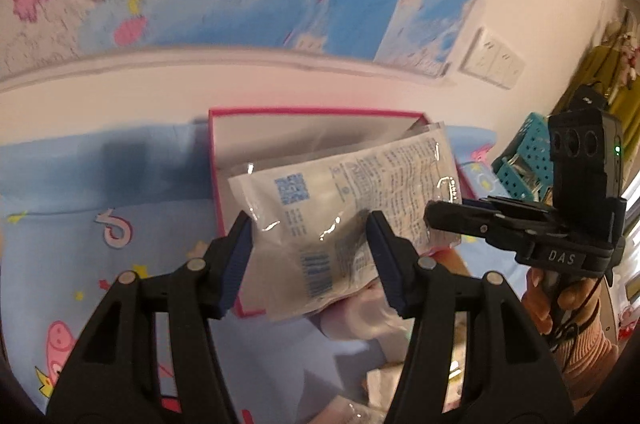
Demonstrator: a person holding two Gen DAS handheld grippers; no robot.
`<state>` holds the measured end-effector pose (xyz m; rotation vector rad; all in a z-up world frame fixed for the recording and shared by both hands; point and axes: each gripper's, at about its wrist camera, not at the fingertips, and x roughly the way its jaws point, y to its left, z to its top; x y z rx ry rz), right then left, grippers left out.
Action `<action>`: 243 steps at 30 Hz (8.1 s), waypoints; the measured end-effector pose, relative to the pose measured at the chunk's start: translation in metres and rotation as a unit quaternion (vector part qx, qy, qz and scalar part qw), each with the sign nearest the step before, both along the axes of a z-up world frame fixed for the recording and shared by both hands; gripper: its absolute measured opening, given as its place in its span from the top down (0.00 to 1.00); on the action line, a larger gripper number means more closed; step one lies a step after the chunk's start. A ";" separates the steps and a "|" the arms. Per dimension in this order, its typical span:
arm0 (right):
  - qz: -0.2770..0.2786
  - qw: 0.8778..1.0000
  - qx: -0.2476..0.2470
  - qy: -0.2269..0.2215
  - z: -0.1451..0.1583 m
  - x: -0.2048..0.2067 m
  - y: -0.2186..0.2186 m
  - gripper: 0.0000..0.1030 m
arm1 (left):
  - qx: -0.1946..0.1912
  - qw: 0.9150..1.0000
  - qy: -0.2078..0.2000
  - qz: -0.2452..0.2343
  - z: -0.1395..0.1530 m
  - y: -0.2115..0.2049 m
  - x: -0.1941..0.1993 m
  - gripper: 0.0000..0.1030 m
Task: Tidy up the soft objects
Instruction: 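Grasp the clear printed bag with the left gripper and lift it over the pink box, then release the bag into the pink box and withdraw the left gripper, then grasp the yellow-printed wipes pack with the right gripper, then carry the wipes pack over the pink box and open the right gripper, then move the right gripper back to the table toward the green plush frog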
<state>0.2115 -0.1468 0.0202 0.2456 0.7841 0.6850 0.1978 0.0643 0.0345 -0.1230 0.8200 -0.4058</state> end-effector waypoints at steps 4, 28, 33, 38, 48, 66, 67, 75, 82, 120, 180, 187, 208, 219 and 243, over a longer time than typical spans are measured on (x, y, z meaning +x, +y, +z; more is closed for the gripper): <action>-0.002 0.999 -0.007 0.040 -0.023 0.022 0.002 0.83 | 0.011 0.999 0.030 0.008 -0.018 -0.001 0.021 0.43; 0.004 0.998 -0.058 0.001 0.000 -0.050 -0.018 0.44 | 0.022 0.996 -0.081 -0.006 0.020 0.007 -0.067 0.33; 0.023 0.999 -0.041 0.021 -0.015 -0.103 -0.042 0.44 | -0.004 0.996 -0.061 -0.063 -0.001 -0.003 -0.104 0.32; 0.025 0.995 -0.068 0.062 -0.048 -0.139 -0.047 0.44 | 0.004 0.995 -0.026 -0.097 -0.031 -0.020 -0.123 0.32; 0.031 0.992 -0.068 0.101 -0.084 -0.152 -0.034 0.61 | 0.012 0.993 0.021 -0.117 -0.068 -0.037 -0.131 0.32; -0.035 0.996 -0.061 0.053 -0.066 -0.152 -0.076 0.95 | 0.007 0.986 0.066 -0.156 -0.090 -0.051 -0.129 0.32; -0.031 0.996 -0.055 0.059 -0.066 -0.152 -0.076 0.92 | 0.008 0.985 0.067 -0.156 -0.091 -0.050 -0.130 0.32; -0.011 0.997 -0.059 0.047 -0.071 -0.140 -0.049 0.58 | 0.012 0.986 0.068 -0.153 -0.089 -0.044 -0.131 0.32; -0.001 0.996 -0.090 0.023 -0.071 -0.134 -0.035 0.90 | 0.010 0.986 0.067 -0.151 -0.087 -0.045 -0.129 0.32; 0.023 0.997 -0.056 0.049 -0.075 -0.135 -0.045 0.75 | -0.002 0.952 0.185 -0.243 -0.112 -0.051 -0.114 0.32; -0.020 0.997 0.018 0.067 -0.088 -0.135 -0.096 0.86 | -0.019 0.968 0.172 -0.179 -0.097 -0.087 -0.104 0.45; -0.026 0.998 0.028 0.058 -0.072 -0.139 -0.101 0.86 | -0.062 0.968 0.169 -0.176 -0.084 -0.083 -0.106 0.46; -0.064 0.997 0.013 -0.047 0.025 -0.036 -0.114 0.86 | -0.011 0.992 0.056 -0.111 0.013 -0.114 -0.001 0.46; -0.083 0.996 -0.017 0.010 -0.003 0.014 -0.109 0.84 | -0.009 0.988 0.129 -0.087 -0.019 -0.121 0.054 0.46; 0.058 0.996 -0.020 -0.061 0.029 -0.103 -0.059 0.56 | 0.005 0.997 -0.006 -0.081 0.011 -0.040 -0.077 0.34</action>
